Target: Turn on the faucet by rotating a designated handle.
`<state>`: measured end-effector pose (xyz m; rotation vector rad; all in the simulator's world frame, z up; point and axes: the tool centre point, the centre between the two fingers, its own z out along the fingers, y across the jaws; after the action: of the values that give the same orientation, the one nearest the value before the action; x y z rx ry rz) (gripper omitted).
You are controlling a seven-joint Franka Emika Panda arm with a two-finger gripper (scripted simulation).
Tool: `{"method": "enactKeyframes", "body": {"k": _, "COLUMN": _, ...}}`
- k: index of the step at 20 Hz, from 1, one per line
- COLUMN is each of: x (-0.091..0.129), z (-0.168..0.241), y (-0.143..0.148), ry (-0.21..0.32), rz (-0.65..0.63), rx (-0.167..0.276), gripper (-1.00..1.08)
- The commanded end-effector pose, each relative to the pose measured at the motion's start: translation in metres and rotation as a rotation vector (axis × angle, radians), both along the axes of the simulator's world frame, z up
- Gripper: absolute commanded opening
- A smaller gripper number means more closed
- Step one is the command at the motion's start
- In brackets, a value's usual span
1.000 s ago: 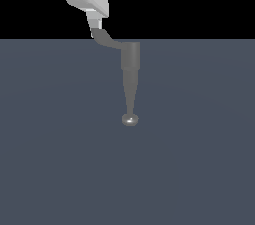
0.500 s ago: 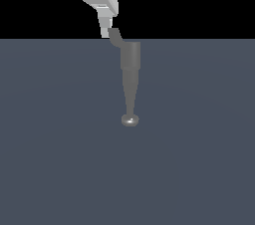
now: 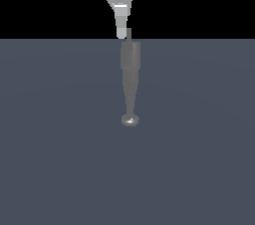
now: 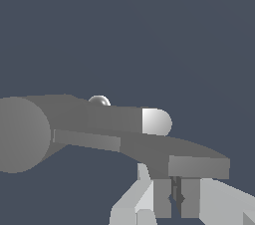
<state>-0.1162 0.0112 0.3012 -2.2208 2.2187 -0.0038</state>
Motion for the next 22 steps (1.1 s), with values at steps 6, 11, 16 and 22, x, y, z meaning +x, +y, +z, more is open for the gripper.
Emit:
{"method": "enactKeyframes", "body": {"k": 6, "x": -0.001, "z": -0.001, "y": -0.053, "ry": 0.003, "rz": -0.018, "rx": 0.0, "gripper": -1.0}}
{"method": "enactKeyframes", "body": {"k": 11, "x": 0.004, "z": 0.0, "y": -0.048, "ry": 0.001, "rz": 0.011, "rx": -0.001, "gripper": -1.0}}
{"method": "enactKeyframes", "body": {"k": 16, "x": 0.017, "z": -0.001, "y": -0.065, "ry": 0.001, "rz": 0.004, "rx": -0.001, "gripper": -1.0}}
{"method": "enactKeyframes", "body": {"k": 22, "x": 0.032, "z": -0.001, "y": -0.084, "ry": 0.002, "rz": -0.003, "rx": -0.001, "gripper": -1.0}}
